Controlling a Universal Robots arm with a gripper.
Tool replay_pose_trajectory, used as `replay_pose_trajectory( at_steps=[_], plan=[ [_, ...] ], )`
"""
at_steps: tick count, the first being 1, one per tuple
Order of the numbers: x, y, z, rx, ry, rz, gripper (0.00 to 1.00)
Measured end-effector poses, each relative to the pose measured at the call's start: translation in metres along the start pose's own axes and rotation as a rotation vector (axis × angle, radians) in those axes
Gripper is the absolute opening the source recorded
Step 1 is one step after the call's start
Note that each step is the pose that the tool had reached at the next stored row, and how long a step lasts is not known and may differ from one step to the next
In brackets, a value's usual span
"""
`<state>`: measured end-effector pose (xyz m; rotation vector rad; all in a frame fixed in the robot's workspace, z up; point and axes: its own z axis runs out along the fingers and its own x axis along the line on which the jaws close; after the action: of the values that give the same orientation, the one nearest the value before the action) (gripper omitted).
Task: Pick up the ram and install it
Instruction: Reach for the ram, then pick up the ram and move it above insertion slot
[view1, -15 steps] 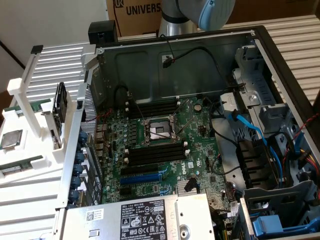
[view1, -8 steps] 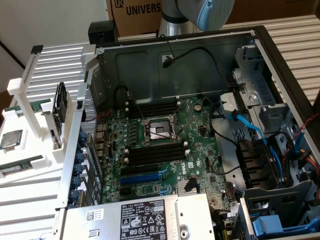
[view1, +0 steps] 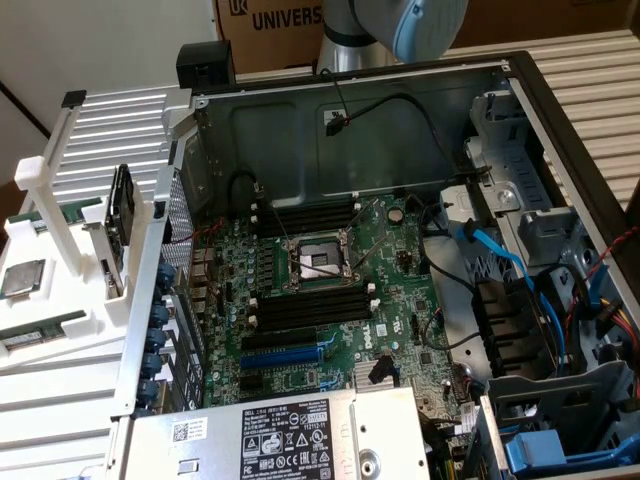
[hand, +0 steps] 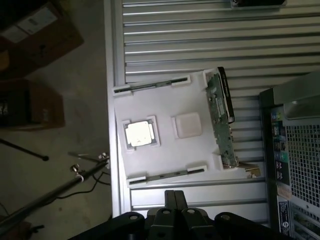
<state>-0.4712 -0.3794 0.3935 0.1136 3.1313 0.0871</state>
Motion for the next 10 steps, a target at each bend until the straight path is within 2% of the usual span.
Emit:
replay_pose_trajectory(
  at_steps=[4, 5, 8, 10],
  plan=[
    [0.0071, -0.0003, 0.0, -0.0004, 0.0008, 0.0, 0.1],
    [0.0079, 0.0003, 0.0001, -0.0004, 0.0024, 0.0, 0.1],
    [0.0089, 0.0011, 0.0008, 0.0001, 0.0127, 0.001, 0.1],
    [0.0103, 0.0011, 0.0014, -0.0001, 0.0145, 0.001, 0.1]
  ],
)
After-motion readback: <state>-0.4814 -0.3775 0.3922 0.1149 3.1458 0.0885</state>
